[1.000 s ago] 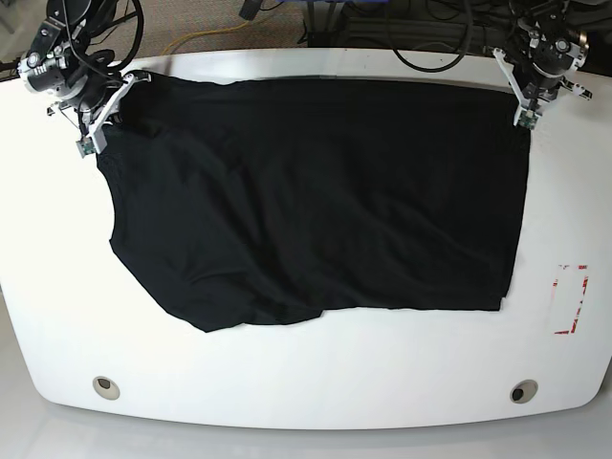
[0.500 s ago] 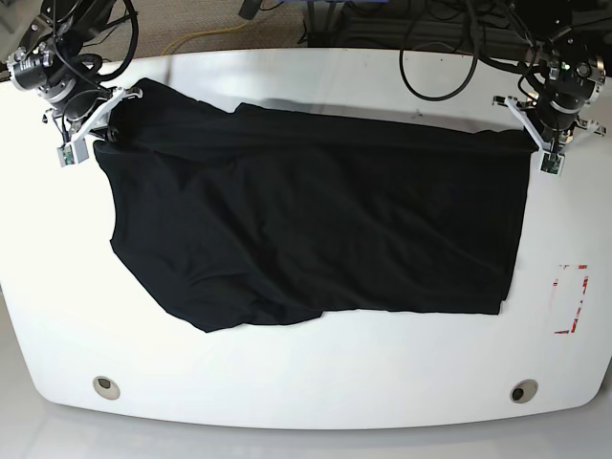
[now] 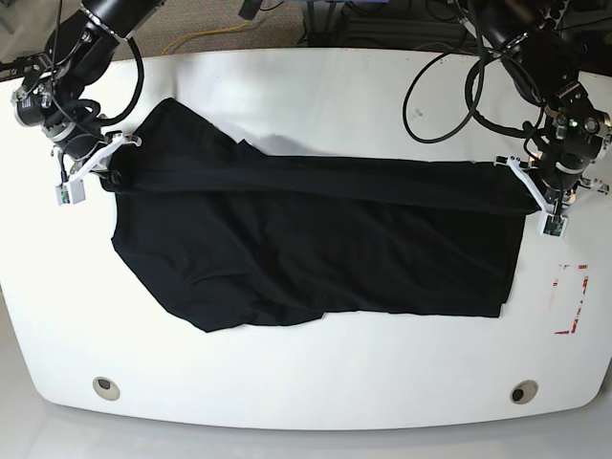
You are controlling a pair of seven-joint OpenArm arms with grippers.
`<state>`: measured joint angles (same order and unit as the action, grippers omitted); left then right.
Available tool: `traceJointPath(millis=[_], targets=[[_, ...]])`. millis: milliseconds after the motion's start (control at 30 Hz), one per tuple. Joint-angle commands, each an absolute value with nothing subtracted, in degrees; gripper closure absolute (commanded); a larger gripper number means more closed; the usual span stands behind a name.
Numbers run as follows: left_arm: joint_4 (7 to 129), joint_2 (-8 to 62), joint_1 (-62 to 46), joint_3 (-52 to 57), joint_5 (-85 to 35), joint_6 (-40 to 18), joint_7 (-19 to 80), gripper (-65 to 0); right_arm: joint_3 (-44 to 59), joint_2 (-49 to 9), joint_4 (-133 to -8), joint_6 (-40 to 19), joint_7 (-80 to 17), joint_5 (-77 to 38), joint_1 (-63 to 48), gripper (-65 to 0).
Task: Fold the T-shirt properly
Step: 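Pull both grippers along the shirt edge toward the table center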
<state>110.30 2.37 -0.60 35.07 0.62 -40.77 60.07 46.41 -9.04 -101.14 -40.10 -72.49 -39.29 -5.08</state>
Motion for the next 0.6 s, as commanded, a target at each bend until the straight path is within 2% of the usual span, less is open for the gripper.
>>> traceJointPath(millis=[0,367,467,567], targets=[[108.35,5.76,2.24,31.52,1.27,-40.00,59.03,0.0,46.73,-10.24,-97.10,-40.00,-71.25,-39.52,-0.75,0.0],[91.56,11.30,8.22,26.33,1.19,-40.00,52.44,-0.4,41.89,-14.64,-83.65,-40.00,-64.13,-39.52,4.26,-0.6],[87.96,12.44,9.45,23.78,1.19,-40.00,52.44,-3.6,40.31,-16.22,-80.57,-40.00,-60.53,-39.52,4.26,-13.6],[84.35,13.85,10.33,20.62,1.19,-40.00,52.44,-20.3,39.25,-17.54,-78.73,-40.00,-58.51,-39.52,4.26,-33.5]])
